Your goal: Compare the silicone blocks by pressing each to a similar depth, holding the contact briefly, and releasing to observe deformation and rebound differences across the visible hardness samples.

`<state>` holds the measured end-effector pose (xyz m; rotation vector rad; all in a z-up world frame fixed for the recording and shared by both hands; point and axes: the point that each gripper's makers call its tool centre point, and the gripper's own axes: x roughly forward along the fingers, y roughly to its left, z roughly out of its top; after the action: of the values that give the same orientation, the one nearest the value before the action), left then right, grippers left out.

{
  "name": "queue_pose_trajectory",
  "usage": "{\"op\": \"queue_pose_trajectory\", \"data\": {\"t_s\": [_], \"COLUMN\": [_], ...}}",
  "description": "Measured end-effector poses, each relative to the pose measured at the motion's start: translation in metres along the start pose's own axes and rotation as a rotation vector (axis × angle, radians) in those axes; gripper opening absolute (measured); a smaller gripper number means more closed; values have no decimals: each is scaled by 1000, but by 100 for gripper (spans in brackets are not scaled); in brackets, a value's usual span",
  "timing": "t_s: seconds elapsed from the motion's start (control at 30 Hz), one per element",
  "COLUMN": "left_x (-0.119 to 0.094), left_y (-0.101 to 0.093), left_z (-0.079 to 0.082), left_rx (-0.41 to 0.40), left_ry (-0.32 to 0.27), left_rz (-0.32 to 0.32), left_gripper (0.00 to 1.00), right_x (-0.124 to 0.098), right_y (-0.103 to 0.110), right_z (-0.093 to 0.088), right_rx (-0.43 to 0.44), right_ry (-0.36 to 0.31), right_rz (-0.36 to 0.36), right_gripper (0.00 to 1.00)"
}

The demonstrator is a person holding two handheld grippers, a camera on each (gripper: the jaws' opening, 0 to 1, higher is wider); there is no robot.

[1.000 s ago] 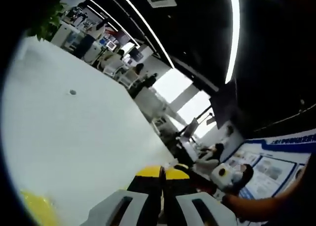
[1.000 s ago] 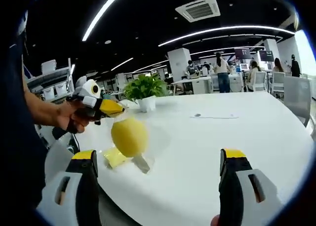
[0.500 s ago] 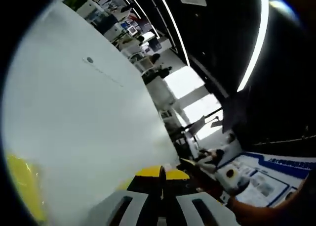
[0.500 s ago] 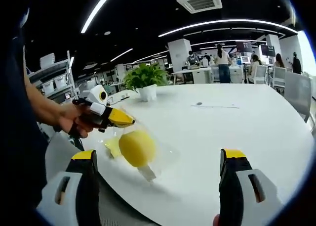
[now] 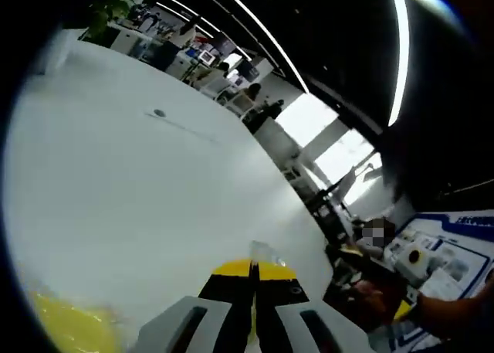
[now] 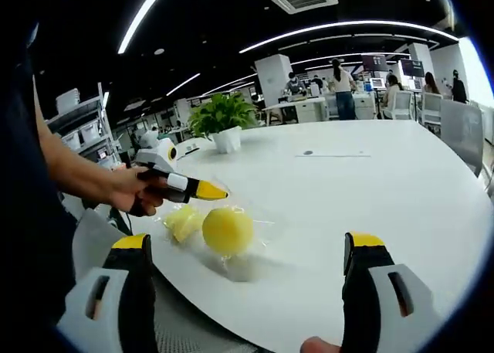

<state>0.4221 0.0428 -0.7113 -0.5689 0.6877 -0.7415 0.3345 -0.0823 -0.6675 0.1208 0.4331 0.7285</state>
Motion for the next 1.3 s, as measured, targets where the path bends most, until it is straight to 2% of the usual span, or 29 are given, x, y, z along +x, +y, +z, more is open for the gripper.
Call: {"op": "queue_pose_trajectory", "data": {"t_s": [0.07, 0.2, 0.27, 0.33, 0.37, 0.4, 0.6, 0.77, 0.87, 1.07, 1.17, 1.3], "left_x": [3, 5, 4, 4, 3, 4, 7, 7, 6, 7, 9, 9], "left_y": [9, 25, 28, 29, 32, 33, 46, 59, 68, 72, 78, 79], "left_z": [-2, -5, -4, -6, -9, -11, -19, -22, -25, -27, -28, -30], "left_rx": [60, 104, 179, 192, 238, 248, 230, 243, 220, 233, 188, 232], "left_ry": [18, 31, 31, 41, 65, 78, 104, 120, 126, 144, 149, 163], "left_rz": [30, 78, 76, 72, 78, 77, 97, 154, 171, 173, 185, 188], "left_gripper": [0, 0, 0, 0, 0, 0, 0, 0, 0, 0, 0, 0], "right_x": [2, 3, 4, 4, 5, 5, 7, 8, 11, 19, 21, 22], "right_y": [2, 3, 2, 1, 1, 1, 2, 1, 0, 1, 2, 5], "right_z": [0, -2, 0, 0, 1, 1, -4, -3, -4, -2, 2, -1], "right_rx": [-9, -13, -12, -9, -6, -3, 14, 21, 22, 30, 29, 23], "right_ry": [0, 9, 6, 3, 2, -1, 9, 10, 21, 27, 20, 26], "right_rz": [0, 2, -6, -11, -12, -13, -10, -11, -8, 1, 1, 2], "right_gripper": [96, 96, 96, 96, 96, 96, 96, 96, 96, 96, 96, 96]}}
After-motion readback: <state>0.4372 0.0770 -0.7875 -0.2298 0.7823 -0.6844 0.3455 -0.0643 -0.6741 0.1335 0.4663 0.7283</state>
